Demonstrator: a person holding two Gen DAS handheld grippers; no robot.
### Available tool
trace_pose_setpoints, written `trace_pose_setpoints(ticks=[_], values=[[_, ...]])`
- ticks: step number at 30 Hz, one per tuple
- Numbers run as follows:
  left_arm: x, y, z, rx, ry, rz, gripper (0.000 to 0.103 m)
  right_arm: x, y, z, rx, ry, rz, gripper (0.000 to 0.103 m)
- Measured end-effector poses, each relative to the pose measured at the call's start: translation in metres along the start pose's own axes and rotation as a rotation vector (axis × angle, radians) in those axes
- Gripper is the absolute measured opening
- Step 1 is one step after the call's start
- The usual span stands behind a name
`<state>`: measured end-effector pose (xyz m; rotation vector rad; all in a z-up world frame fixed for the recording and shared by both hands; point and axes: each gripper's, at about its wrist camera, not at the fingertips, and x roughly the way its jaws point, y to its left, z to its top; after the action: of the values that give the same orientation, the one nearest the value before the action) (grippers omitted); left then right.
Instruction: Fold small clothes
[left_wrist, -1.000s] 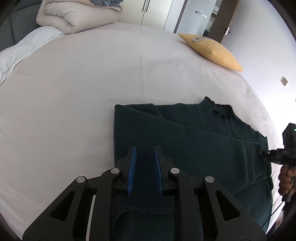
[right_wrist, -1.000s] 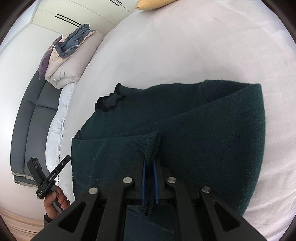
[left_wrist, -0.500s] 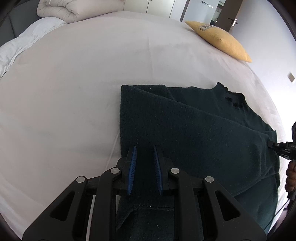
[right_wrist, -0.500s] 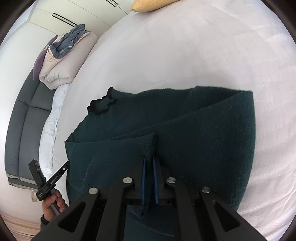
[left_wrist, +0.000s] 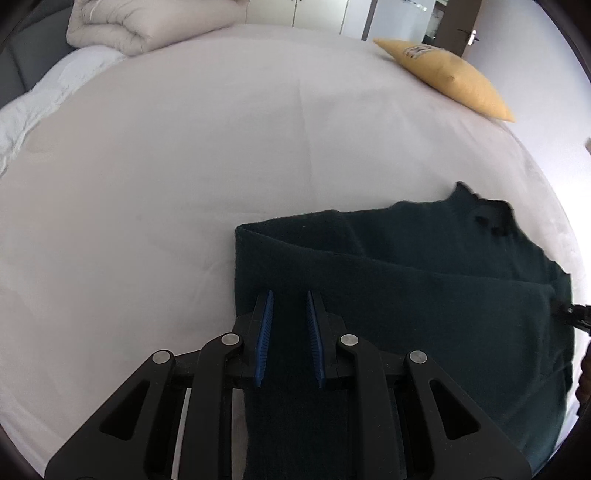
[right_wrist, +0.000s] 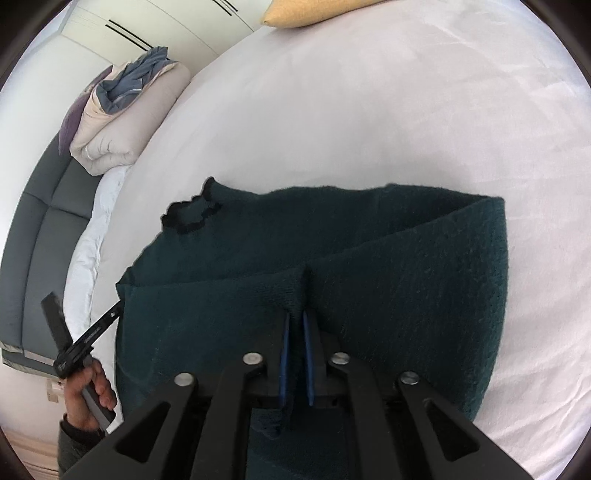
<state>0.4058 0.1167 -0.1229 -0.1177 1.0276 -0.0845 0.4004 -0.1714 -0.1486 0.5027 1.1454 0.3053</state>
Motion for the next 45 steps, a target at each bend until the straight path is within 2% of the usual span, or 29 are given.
trace_pose_setpoints(ticks=[2, 4, 6, 8, 11, 13, 14, 15, 17, 19, 24, 26, 28, 29, 30, 31, 32, 33, 35, 37, 39, 41, 42, 43, 44, 45], values=[[-0.001, 0.000, 0.002, -0.005, -0.003, -0.005, 0.018, -0.005, 0.002, -0.002, -0.007, -0.004, -0.006, 0.007], [-0.006, -0.001, 0.003, 0.000, -0.005, -0.004, 0.018, -0.017, 0.007, -0.007, -0.029, -0.028, -0.068, 0.008], [-0.015, -0.001, 0.005, -0.016, -0.026, -0.009, 0.018, -0.031, 0.013, -0.011, -0.028, -0.078, -0.126, 0.015], [-0.022, -0.002, 0.010, -0.021, -0.059, -0.013, 0.018, -0.042, 0.026, -0.016, -0.057, -0.116, -0.071, 0.015], [-0.021, -0.003, 0.011, -0.021, -0.059, 0.001, 0.018, -0.039, 0.054, -0.020, -0.115, -0.113, 0.056, 0.015], [-0.006, 0.001, 0.008, -0.022, -0.020, 0.011, 0.018, -0.030, 0.069, -0.023, -0.161, -0.095, 0.115, 0.021], [-0.003, 0.004, 0.004, -0.015, -0.029, 0.007, 0.018, -0.018, 0.073, -0.025, -0.169, -0.071, 0.130, 0.029], [-0.004, 0.004, -0.001, -0.001, -0.056, 0.005, 0.018, -0.008, 0.072, -0.026, -0.162, -0.050, 0.130, 0.037], [-0.009, 0.003, -0.008, 0.022, -0.078, 0.012, 0.018, 0.012, 0.060, -0.032, -0.123, 0.009, 0.123, 0.041], [-0.014, 0.002, -0.015, 0.042, -0.080, 0.008, 0.018, 0.013, 0.048, -0.041, -0.114, -0.027, 0.181, 0.040], [-0.043, 0.012, -0.037, 0.005, -0.075, -0.016, 0.018, -0.014, 0.034, -0.049, -0.081, -0.060, 0.204, 0.042], [-0.049, 0.012, -0.045, -0.003, -0.081, -0.039, 0.018, -0.029, 0.041, -0.050, -0.091, -0.102, 0.274, 0.043], [-0.045, 0.011, -0.055, 0.012, -0.070, -0.022, 0.018, -0.029, 0.048, -0.050, -0.091, -0.108, 0.296, 0.060], [-0.042, 0.011, -0.059, 0.012, -0.069, -0.021, 0.018, -0.023, 0.047, -0.049, -0.080, -0.096, 0.275, 0.071], [-0.042, 0.012, -0.063, 0.006, -0.077, -0.024, 0.019, -0.015, 0.044, -0.050, -0.070, -0.074, 0.255, 0.074], [-0.043, 0.014, -0.067, 0.000, -0.083, -0.029, 0.019, -0.007, 0.041, -0.050, -0.067, -0.051, 0.241, 0.071], [-0.044, 0.016, -0.070, -0.006, -0.077, -0.033, 0.019, -0.002, 0.034, -0.056, -0.076, -0.058, 0.229, 0.059], [-0.048, 0.019, -0.074, -0.017, -0.071, -0.039, 0.019, -0.006, 0.029, -0.060, -0.079, -0.085, 0.228, 0.053], [-0.056, 0.028, -0.084, -0.047, -0.044, -0.069, 0.023, -0.018, 0.018, -0.071, -0.049, -0.092, 0.257, 0.053], [-0.069, 0.038, -0.097, -0.087, -0.037, -0.102, 0.024, -0.036, 0.007, -0.086, -0.005, -0.081, 0.228, 0.056], [-0.090, 0.046, -0.113, -0.114, -0.043, -0.104, 0.024, -0.060, 0.000, -0.103, 0.003, -0.106, 0.227, 0.061], [-0.117, 0.056, -0.137, -0.144, -0.050, -0.112, 0.029, -0.092, -0.005, -0.129, -0.004, -0.150, 0.218, 0.067], [-0.129, 0.061, -0.148, -0.164, -0.053, -0.131, 0.050, -0.101, -0.007, -0.138, -0.005, -0.157, 0.214, 0.069], [-0.139, 0.065, -0.159, -0.180, -0.057, -0.145, 0.075, -0.111, -0.010, -0.151, -0.006, -0.160, 0.210, 0.069], [-0.152, 0.070, -0.173, -0.201, -0.069, -0.159, 0.080, -0.120, -0.012, -0.166, -0.009, -0.157, 0.205, 0.069], [-0.160, 0.073, -0.182, -0.209, -0.071, -0.166, 0.081, -0.128, -0.014, -0.181, -0.014, -0.151, 0.200, 0.070]])
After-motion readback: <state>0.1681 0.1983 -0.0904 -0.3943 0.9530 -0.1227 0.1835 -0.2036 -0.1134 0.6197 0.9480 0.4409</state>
